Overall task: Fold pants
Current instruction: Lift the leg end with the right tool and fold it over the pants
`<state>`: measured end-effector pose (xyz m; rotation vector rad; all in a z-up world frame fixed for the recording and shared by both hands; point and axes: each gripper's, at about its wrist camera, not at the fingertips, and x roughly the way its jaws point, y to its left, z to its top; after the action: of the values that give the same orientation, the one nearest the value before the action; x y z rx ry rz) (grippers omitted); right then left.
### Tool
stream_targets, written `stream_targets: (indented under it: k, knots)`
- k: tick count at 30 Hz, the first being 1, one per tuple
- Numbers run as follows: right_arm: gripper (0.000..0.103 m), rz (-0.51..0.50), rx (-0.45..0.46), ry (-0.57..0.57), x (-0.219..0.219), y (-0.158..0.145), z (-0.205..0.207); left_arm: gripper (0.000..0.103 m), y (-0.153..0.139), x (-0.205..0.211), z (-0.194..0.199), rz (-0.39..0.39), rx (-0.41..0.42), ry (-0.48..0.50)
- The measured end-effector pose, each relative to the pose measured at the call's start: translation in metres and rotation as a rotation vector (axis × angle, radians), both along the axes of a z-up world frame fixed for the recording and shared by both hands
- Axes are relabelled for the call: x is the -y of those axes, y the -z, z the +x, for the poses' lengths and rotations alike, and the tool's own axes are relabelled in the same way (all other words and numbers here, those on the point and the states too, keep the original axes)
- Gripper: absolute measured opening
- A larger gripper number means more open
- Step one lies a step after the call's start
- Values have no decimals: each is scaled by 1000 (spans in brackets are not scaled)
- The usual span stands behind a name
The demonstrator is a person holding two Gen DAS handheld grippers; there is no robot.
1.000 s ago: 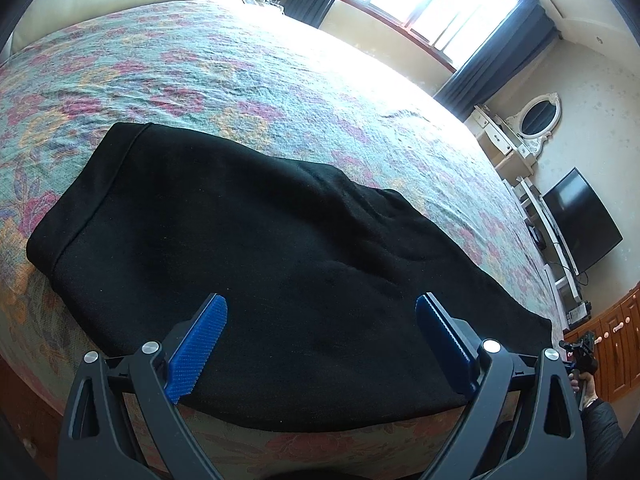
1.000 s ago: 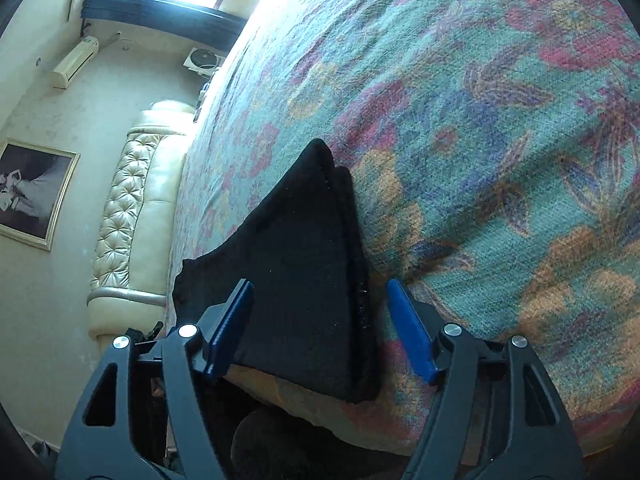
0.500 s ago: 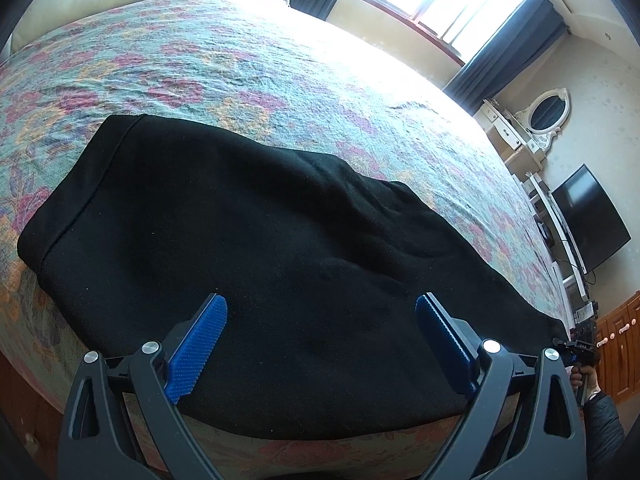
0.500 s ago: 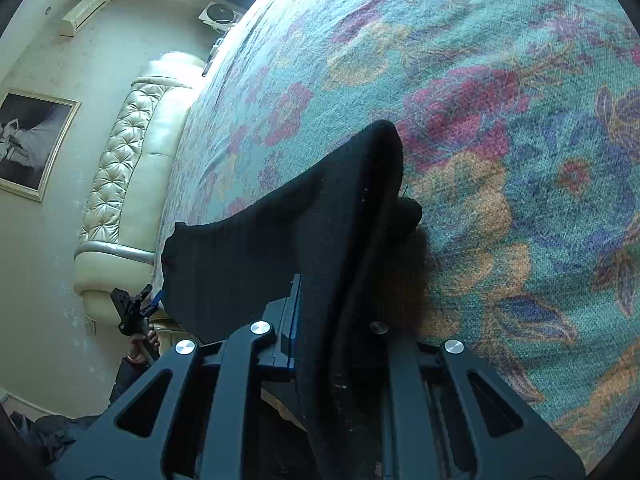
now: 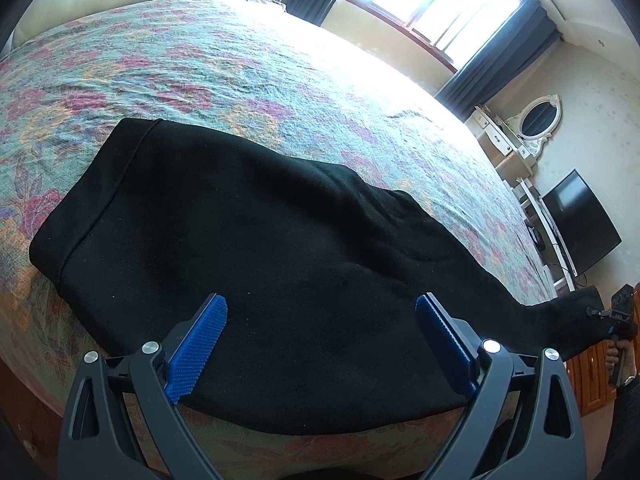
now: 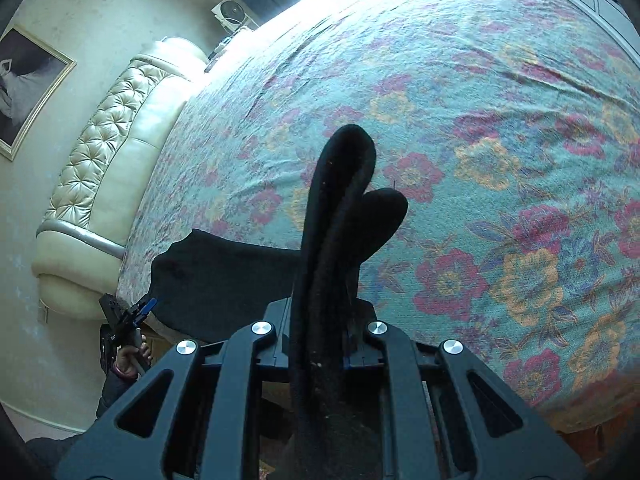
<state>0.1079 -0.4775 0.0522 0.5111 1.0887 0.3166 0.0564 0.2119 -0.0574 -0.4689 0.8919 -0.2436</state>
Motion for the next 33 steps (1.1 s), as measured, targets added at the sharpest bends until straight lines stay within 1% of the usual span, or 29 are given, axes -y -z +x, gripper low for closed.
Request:
stream_targets:
  k: [3,5,8,10,13,17,21,25,26,28,29,30,32,33]
  knots:
    - [14,-28,12,-51,-48,-29,13,94,-2,-7,-4,-21,15,5]
    - [14,-47,19,-94,-85,-42,21,94,-4,-11,-7,-31,25,11]
    - [14,-59,20,-156,-142,-49,34,94,-3,-17,-12,-44,34,11]
    - [14,-59,14,-190,-179,-46,42,94,-3,-22,-14,-59,34,5]
    - [14,-70,-14,-231,-227,-27,57,94,-2,-28,-20,-74,35,4]
    - [14,-106,-73,-268,-284,16,74,94,-1,-35,-26,-78,41,1]
    - [14,-222,-117,-284,-330,63,82,94,3,-45,-30,-90,35,-17]
    - [14,-325,-137,-279,-357,101,86,94,7,-51,-34,-92,28,-30]
    - [15,-319,-147,-272,-360,109,88,94,8,-53,-35,-94,28,-33]
    - [26,-280,-164,-256,-364,122,88,94,9,-56,-35,-94,26,-37]
    - [40,-250,-170,-243,-364,127,88,94,11,-58,-34,-94,25,-39]
    - [57,-198,-175,-233,-364,131,88,94,11,-58,-36,-94,25,-41]
    - [63,-91,-171,-223,-364,135,86,94,13,-60,-36,-96,21,-47]
    - [63,-48,-161,-222,-364,134,84,94,14,-62,-35,-100,20,-50]
